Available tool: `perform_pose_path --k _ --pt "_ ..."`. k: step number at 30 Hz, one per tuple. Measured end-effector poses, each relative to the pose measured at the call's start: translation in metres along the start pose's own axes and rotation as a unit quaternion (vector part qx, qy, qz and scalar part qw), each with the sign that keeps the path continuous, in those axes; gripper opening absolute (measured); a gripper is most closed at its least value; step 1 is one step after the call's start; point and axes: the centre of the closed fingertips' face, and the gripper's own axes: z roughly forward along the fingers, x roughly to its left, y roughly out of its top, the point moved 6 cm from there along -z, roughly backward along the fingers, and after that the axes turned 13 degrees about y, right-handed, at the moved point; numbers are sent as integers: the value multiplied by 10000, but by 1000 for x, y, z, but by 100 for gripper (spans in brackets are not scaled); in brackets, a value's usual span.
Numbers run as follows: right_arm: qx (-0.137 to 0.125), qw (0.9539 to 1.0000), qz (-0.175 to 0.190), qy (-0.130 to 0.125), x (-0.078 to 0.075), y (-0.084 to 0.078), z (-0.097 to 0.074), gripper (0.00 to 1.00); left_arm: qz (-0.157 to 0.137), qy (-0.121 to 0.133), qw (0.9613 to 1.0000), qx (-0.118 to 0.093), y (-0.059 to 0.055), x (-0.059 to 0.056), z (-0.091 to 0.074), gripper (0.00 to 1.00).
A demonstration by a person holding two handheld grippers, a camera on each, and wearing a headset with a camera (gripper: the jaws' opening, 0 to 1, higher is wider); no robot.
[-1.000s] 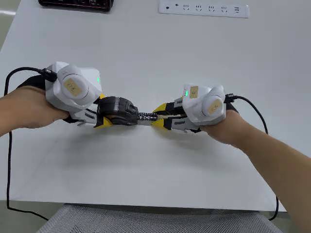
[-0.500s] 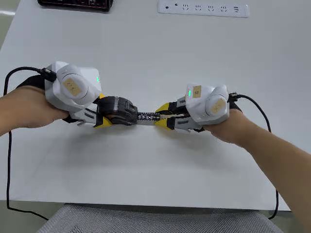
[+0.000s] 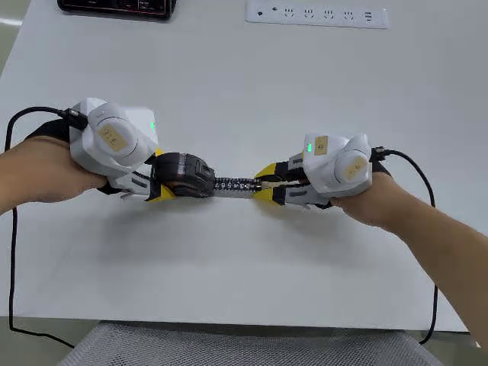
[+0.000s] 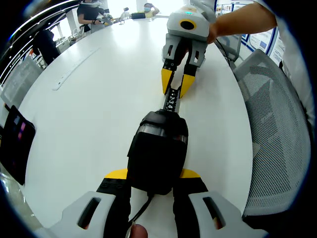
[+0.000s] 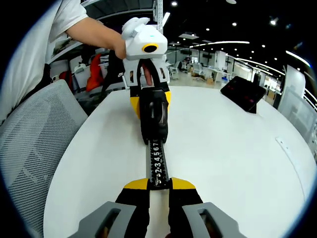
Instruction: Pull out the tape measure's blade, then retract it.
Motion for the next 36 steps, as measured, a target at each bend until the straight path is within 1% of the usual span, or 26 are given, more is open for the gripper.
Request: perform_pose_path --k 26,36 --pt "182 9997 116 -108 9 -18 -28 10 29 -5 10000 11 -1 0 0 27" --pt "245 9995 144 -148 9 -27 -38 10 37 -16 10000 22 -1 0 0 27"
